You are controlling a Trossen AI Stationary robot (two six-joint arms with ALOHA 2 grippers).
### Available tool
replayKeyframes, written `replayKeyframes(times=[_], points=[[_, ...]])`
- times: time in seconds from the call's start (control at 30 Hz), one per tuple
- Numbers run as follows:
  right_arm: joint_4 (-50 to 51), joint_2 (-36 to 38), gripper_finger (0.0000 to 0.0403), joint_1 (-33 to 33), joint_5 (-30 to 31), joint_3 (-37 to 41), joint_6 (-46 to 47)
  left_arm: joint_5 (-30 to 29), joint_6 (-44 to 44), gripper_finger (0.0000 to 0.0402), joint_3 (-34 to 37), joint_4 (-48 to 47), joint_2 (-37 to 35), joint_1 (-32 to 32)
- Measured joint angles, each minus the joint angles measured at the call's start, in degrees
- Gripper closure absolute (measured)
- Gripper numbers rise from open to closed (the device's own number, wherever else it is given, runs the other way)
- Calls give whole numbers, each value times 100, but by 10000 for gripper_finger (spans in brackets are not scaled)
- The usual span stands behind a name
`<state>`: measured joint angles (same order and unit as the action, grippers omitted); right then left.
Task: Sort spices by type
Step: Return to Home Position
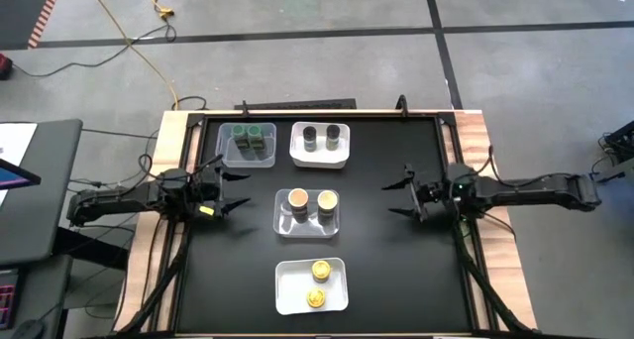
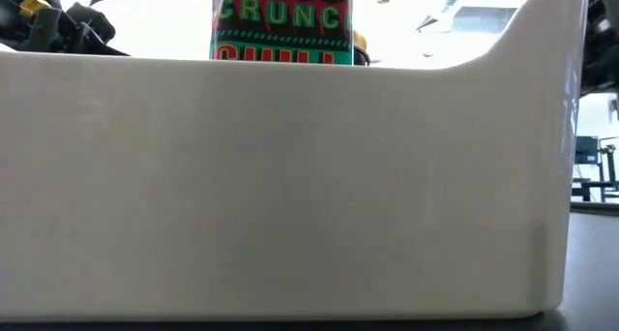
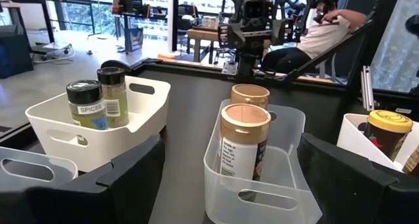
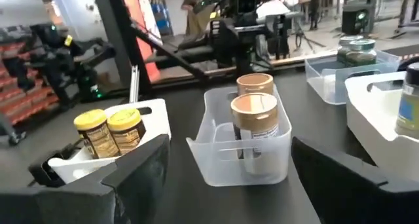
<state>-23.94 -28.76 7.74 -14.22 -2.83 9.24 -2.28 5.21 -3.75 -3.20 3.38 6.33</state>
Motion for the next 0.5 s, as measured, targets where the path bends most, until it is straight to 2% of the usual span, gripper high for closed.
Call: replayKeyframes(times=[0.23, 0.5], points=[[727, 1290, 55, -371, 665, 233, 44, -2, 0, 68, 4, 11, 0, 0], [1716, 2674, 55, -439, 1498, 236, -76, 0, 0, 68, 4, 11, 0, 0]])
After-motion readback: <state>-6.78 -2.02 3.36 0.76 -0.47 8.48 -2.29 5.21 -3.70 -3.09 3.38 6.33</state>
